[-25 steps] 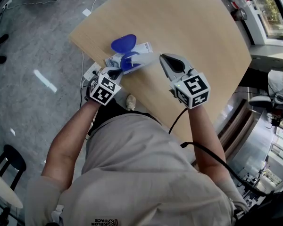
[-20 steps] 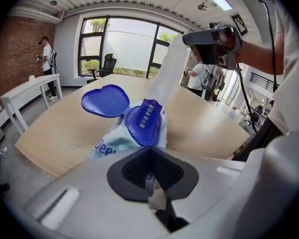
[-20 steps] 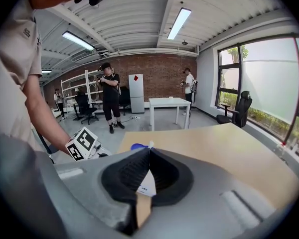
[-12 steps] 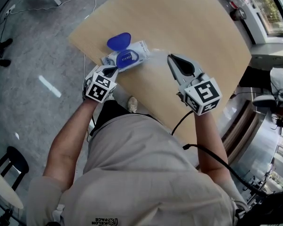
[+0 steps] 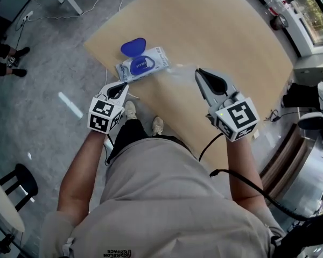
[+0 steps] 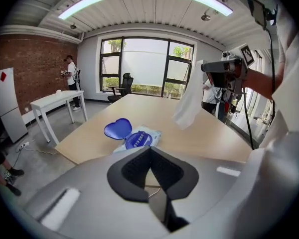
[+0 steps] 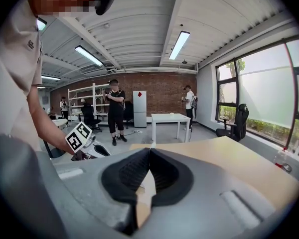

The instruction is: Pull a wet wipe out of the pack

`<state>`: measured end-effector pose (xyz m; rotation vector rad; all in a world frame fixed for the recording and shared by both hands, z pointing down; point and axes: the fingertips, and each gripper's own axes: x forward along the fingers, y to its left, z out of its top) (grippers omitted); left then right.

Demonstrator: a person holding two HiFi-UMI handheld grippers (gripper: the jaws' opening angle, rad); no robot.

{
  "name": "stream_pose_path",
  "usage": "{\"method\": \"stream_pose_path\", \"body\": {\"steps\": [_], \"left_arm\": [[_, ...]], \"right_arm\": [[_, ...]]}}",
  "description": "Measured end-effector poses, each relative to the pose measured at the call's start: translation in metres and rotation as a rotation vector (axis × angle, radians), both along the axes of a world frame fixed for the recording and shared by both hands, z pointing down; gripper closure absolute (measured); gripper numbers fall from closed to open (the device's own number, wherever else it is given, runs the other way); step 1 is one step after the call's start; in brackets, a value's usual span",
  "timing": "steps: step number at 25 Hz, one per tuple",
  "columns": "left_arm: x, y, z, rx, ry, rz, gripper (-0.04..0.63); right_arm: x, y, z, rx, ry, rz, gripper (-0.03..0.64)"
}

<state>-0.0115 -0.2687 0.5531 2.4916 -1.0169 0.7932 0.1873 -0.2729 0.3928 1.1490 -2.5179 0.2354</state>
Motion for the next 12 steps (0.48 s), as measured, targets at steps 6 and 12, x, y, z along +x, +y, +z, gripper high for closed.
{"method": "stream_pose_path", "body": {"steps": [6, 12], "left_arm": [[0.012, 0.05, -0.066, 0.06, 0.068, -0.021, 0.589], [0.027, 0.092, -0.123, 0.118, 0.117, 0.075, 0.589]], "right_arm": [[0.015, 0.037, -0.005, 0.012, -0.025, -0.024, 0.614], [0.018, 0.074, -0.018, 0.044, -0.035, 0.004, 0.614]]}}
